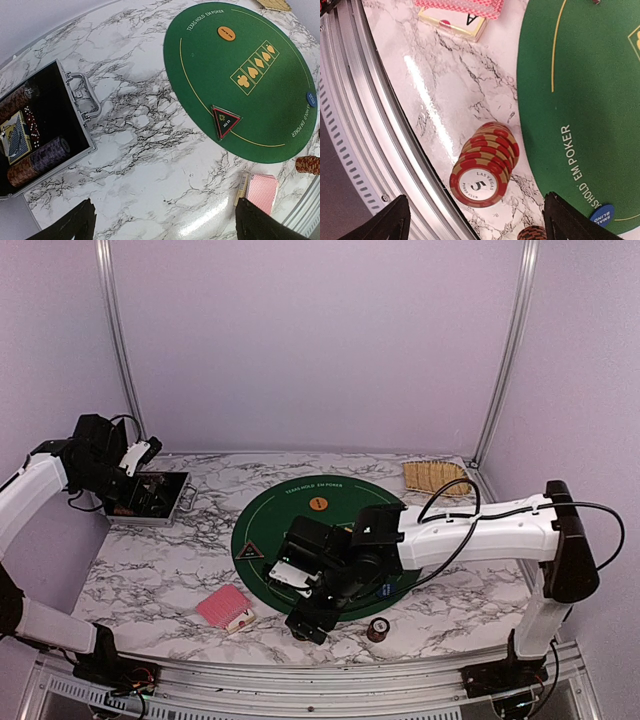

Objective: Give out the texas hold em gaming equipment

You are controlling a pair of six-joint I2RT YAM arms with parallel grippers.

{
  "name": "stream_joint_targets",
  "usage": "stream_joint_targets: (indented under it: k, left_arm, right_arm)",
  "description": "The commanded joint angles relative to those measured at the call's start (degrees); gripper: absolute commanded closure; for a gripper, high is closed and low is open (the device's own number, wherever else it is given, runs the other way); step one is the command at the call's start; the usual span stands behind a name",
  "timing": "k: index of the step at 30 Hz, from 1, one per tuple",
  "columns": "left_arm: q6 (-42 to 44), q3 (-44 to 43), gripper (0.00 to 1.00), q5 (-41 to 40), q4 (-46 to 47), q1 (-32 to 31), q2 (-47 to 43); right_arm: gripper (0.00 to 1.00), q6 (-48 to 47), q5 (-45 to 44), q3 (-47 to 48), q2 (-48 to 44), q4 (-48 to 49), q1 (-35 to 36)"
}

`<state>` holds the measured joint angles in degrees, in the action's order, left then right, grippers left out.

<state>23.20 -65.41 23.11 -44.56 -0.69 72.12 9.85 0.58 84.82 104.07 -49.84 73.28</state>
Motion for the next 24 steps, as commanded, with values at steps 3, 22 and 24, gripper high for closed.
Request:
stream_joint_targets:
  k: [3, 22, 24]
  left_arm:
    - [0.13, -0.95, 0.01, 1.47, -1.94, 0.3, -0.93]
    - [0.09, -1.13, 0.01, 1.06, -2.02, 0.33, -1.49]
    - [0.05, -1.21, 0.01, 1.08, -2.03, 0.32, -1.46]
  right_arm:
    - [0.12, -2.7, 0.8, 1.96, 2.98, 0.82, 0.64]
    - [0.27, -5.0, 1.75, 1.76, 7.11, 5.4, -0.76]
    - [0.29, -5.1, 1.86, 1.67, 7.46, 5.69, -0.95]
